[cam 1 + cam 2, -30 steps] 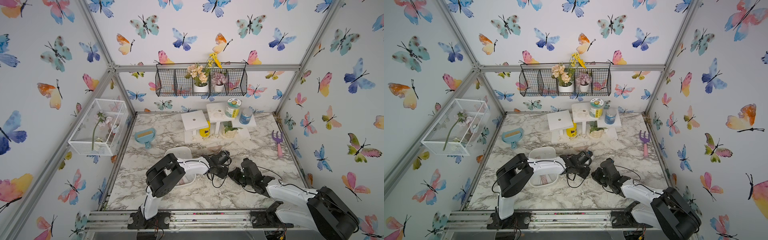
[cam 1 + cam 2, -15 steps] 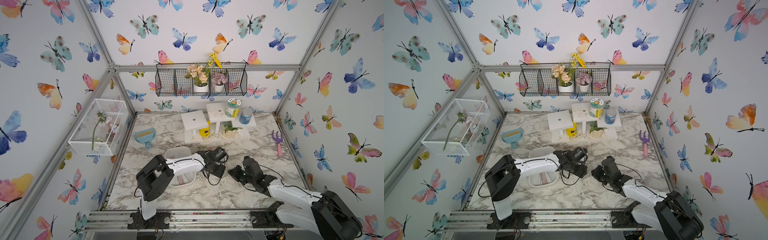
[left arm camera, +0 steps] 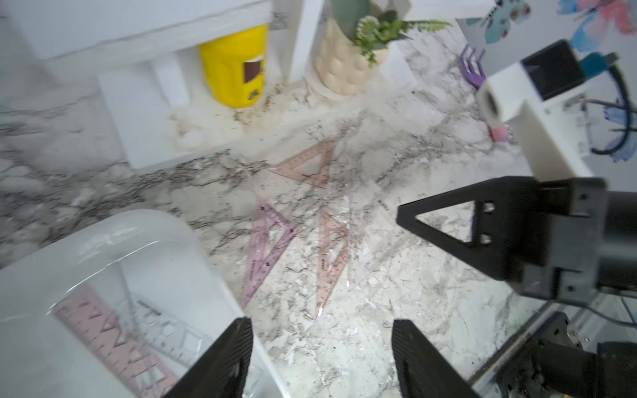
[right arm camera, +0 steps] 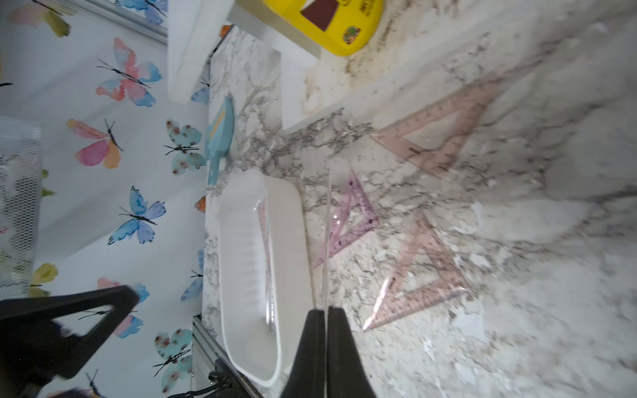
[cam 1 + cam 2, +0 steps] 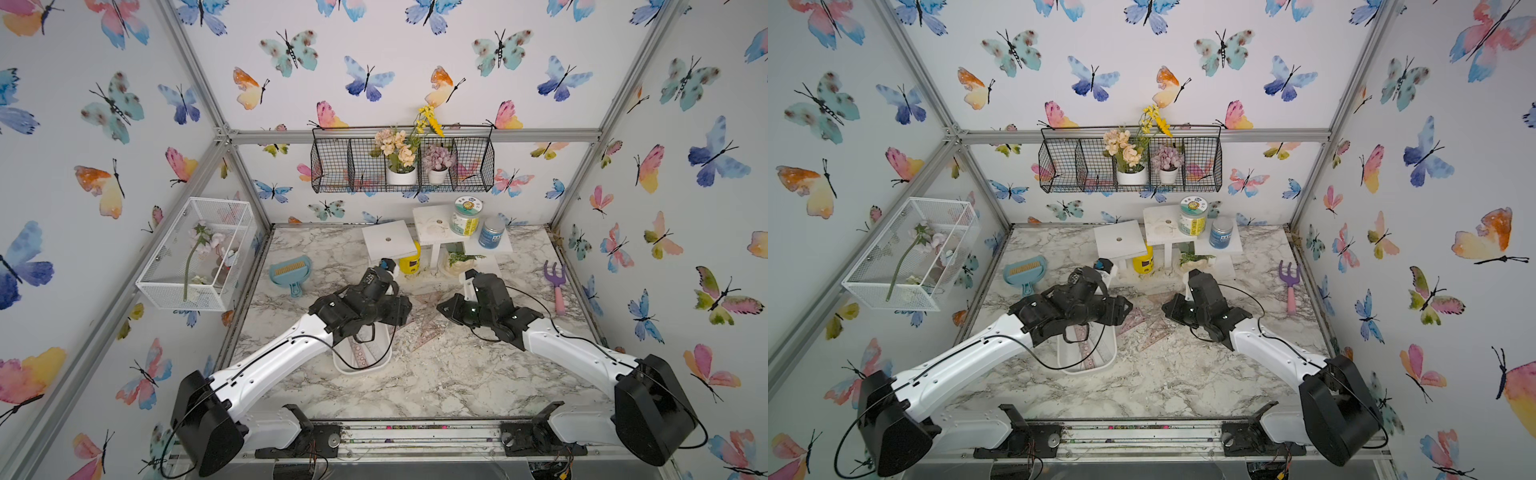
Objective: Put the scattered rulers into the storage box
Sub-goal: Place the ruler in the storage box.
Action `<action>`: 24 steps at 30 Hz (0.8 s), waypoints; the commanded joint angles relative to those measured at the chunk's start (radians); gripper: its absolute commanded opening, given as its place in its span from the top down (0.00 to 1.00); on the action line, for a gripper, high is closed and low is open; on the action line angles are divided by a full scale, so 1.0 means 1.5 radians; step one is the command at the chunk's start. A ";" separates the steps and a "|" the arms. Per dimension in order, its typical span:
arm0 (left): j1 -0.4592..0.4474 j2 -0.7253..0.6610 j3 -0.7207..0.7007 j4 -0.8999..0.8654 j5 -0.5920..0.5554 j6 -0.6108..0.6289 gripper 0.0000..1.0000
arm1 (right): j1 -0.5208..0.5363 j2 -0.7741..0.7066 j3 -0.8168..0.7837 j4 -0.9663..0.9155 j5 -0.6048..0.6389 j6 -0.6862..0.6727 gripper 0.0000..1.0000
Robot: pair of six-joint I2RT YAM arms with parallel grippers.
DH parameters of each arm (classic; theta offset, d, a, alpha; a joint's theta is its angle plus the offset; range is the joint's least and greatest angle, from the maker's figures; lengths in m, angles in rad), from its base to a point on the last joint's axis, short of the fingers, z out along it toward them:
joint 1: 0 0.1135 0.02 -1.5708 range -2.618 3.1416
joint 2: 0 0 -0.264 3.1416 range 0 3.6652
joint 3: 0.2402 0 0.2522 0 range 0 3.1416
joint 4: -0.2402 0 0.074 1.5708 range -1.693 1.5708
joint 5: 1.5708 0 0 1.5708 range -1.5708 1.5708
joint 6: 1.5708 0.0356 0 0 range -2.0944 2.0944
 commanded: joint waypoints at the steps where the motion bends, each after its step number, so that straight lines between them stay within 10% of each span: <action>1: 0.057 -0.084 -0.063 -0.014 0.000 -0.022 0.17 | 0.007 0.062 0.080 -0.032 -0.107 -0.074 0.98; 4: 0.095 -0.141 -0.093 -0.018 0.004 -0.032 0.00 | 0.025 0.110 0.147 -0.047 -0.134 -0.097 0.98; 13: 0.208 -0.203 -0.138 -0.006 0.131 -0.044 0.01 | 0.129 0.244 0.319 -0.119 -0.145 -0.151 0.99; 24: 0.259 -0.249 -0.156 -0.015 0.135 -0.046 0.20 | 0.209 0.332 0.349 -0.083 -0.123 -0.113 0.77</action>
